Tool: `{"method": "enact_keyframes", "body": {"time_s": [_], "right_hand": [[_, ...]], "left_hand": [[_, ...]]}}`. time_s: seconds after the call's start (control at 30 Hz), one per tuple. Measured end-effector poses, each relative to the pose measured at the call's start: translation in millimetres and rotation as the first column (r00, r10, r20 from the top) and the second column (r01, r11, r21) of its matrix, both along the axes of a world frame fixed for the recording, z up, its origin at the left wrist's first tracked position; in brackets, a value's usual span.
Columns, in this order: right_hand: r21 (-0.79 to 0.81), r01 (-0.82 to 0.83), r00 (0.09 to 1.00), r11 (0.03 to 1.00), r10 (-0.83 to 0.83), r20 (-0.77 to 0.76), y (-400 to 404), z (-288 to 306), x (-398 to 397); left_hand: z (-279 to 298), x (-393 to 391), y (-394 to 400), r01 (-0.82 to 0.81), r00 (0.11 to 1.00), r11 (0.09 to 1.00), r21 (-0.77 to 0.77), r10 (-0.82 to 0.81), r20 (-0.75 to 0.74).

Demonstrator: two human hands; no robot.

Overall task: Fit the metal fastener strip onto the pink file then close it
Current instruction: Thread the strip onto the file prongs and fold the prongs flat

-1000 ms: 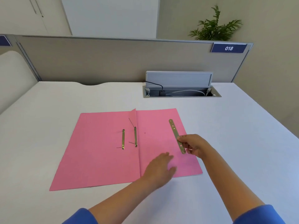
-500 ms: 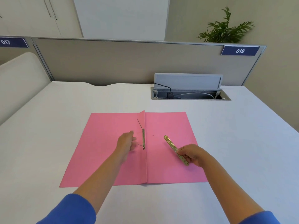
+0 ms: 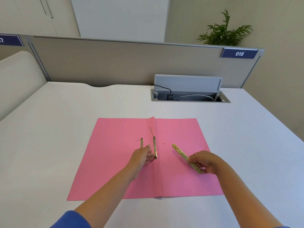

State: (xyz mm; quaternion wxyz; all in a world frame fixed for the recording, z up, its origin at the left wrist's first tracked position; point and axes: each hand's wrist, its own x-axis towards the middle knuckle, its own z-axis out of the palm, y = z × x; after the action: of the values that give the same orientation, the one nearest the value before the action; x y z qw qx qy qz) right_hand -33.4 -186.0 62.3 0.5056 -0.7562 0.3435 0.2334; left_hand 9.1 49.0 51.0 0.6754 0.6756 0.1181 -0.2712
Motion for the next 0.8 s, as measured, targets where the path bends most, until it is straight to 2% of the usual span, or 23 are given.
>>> {"method": "enact_keyframes", "body": {"time_s": [0.17, 0.37, 0.5, 0.7, 0.8], "right_hand": [[0.049, 0.068, 0.994, 0.996, -0.072, 0.084, 13.3, 6.3, 4.3], [0.18, 0.059, 0.967, 0.982, -0.101, 0.235, 39.0, 20.1, 21.1], [0.181, 0.016, 0.951, 0.983, -0.071, 0.302, 58.6, 26.8, 34.8], [0.199, 0.09, 0.943, 0.976, -0.148, 0.298, 73.2, 26.6, 48.9], [0.207, 0.109, 0.938, 0.972, -0.169, 0.302, 77.4, 23.8, 52.3]], "left_hand": [[9.0, -0.3, -4.3, 0.034, 0.998, 0.999, -0.013, -0.035, -0.05], [18.4, 32.5, -3.1, -0.11, 0.983, 0.992, 0.068, 0.099, 0.155], [16.0, 53.8, -13.7, -0.11, 0.971, 0.989, 0.096, 0.086, 0.224], [14.0, 62.2, -28.8, -0.047, 0.993, 0.999, 0.002, 0.047, 0.105], [7.5, 61.8, -30.9, -0.022, 0.995, 0.999, -0.035, 0.026, 0.098]]}}
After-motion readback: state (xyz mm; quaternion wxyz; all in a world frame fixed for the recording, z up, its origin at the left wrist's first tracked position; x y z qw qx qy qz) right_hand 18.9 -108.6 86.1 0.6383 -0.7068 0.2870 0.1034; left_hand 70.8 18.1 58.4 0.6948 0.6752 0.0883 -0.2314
